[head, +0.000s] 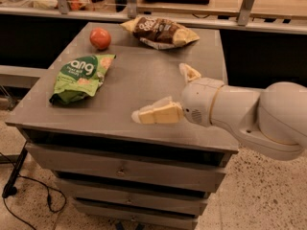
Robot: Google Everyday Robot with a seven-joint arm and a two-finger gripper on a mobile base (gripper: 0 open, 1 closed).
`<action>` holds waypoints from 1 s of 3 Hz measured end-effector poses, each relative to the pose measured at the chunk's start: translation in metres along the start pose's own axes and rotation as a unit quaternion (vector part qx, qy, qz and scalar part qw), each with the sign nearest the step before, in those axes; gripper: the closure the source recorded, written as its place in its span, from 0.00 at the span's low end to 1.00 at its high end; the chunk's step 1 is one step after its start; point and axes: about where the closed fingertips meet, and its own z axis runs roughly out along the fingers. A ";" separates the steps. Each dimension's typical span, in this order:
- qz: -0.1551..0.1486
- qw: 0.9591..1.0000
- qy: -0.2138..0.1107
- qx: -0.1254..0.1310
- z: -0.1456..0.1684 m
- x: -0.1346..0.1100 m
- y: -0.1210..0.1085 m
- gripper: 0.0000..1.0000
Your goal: Move green rice chip bag near brown chip bag
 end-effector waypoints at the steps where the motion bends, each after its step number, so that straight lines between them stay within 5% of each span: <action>1: -0.029 0.999 -0.012 0.009 0.073 0.014 0.013 0.00; 3: -0.029 0.999 -0.019 0.016 0.087 0.012 0.016 0.00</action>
Offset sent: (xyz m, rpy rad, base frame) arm 0.0508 0.0853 -0.0472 -0.0252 -0.0891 0.0071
